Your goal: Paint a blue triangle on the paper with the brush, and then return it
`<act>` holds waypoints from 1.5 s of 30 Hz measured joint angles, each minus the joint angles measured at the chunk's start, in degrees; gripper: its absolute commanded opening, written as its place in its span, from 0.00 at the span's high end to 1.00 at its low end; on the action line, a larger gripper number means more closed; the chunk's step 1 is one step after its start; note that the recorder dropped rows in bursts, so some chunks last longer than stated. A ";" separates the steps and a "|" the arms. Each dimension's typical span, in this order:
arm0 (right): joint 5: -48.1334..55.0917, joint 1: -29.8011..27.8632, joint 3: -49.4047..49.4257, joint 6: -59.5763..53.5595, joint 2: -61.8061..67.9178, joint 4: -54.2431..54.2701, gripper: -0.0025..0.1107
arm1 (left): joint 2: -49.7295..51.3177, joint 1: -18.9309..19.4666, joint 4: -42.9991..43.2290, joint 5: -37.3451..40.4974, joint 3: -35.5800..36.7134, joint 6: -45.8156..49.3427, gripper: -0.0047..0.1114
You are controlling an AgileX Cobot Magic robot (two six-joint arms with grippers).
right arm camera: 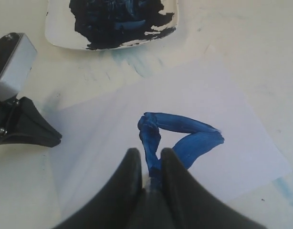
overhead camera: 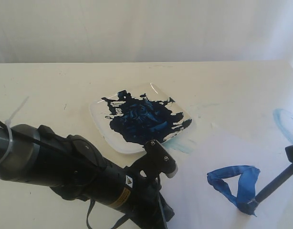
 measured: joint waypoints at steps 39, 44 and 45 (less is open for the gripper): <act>-12.20 0.00 -7.45 8.92 -3.63 26.85 0.98 | -54.33 51.12 0.00 -30.55 7.56 -2.96 0.96; -13.00 0.00 -7.45 8.92 -1.76 33.17 0.98 | -57.09 59.13 0.22 -32.77 12.95 -1.25 0.96; -13.00 0.00 -7.45 8.49 -1.12 34.35 0.98 | -57.26 59.87 0.22 -32.87 13.64 -0.86 0.96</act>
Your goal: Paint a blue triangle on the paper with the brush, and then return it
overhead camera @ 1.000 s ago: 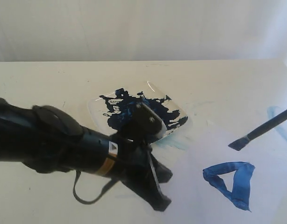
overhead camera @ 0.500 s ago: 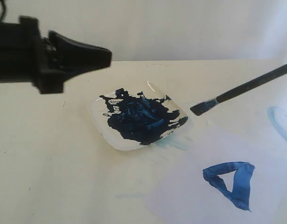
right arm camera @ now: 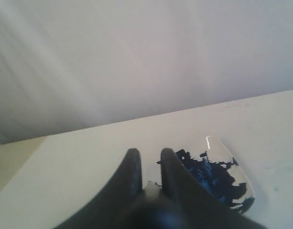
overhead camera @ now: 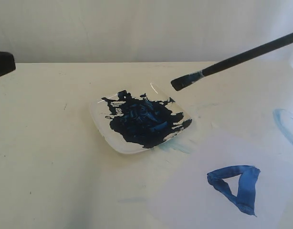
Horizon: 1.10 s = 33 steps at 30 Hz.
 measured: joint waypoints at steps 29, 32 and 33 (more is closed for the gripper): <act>-7.26 14.07 -9.20 -22.89 43.82 28.09 0.98 | -0.71 1.31 0.60 6.82 9.43 7.37 0.96; -11.43 14.29 -12.22 -20.33 49.54 28.20 0.98 | -0.71 1.31 0.60 6.68 9.43 7.26 0.96; -11.68 14.38 -13.34 -19.22 51.12 28.32 0.98 | -0.71 1.31 0.60 6.59 9.43 7.15 0.96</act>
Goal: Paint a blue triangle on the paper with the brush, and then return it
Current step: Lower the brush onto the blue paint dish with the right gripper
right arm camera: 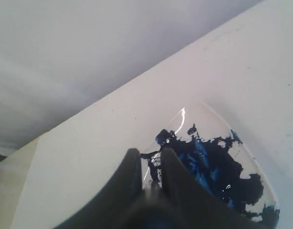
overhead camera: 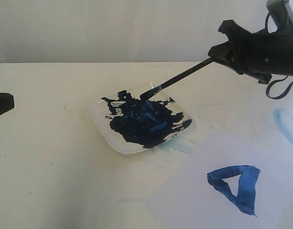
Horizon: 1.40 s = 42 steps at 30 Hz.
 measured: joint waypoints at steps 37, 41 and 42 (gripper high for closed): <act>-1.08 0.22 -12.31 12.36 26.94 1.77 0.65 | 0.00 0.00 0.00 -1.27 0.00 -0.88 0.96; -1.99 0.22 -12.31 12.05 27.20 1.10 0.45 | 0.00 0.00 0.00 -1.27 0.00 -0.88 0.96; -1.99 0.22 -12.31 12.05 27.20 1.10 0.42 | 0.00 0.00 0.00 -1.27 0.00 -0.88 0.96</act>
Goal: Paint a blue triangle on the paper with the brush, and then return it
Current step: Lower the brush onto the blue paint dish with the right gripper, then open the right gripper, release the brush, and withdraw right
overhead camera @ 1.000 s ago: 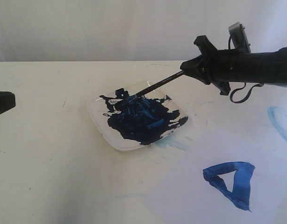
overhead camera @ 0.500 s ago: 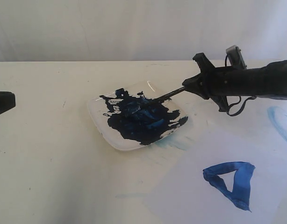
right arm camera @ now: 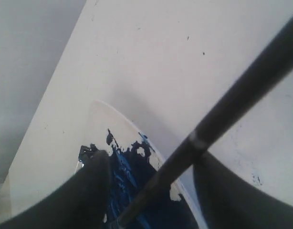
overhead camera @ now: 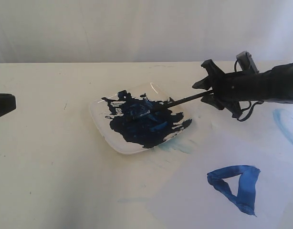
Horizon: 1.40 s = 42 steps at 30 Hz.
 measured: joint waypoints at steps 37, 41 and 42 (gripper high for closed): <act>11.89 -12.53 16.99 16.21 -60.24 -61.65 0.98 | 0.00 0.00 -0.11 10.38 0.00 0.88 0.96; 10.18 -12.24 19.10 16.45 -67.95 -61.80 0.98 | 0.00 0.00 -0.11 9.90 0.00 0.88 0.96; 10.01 -11.88 19.26 16.57 -68.99 -61.92 0.98 | 0.00 0.00 -0.11 9.42 0.00 0.88 0.96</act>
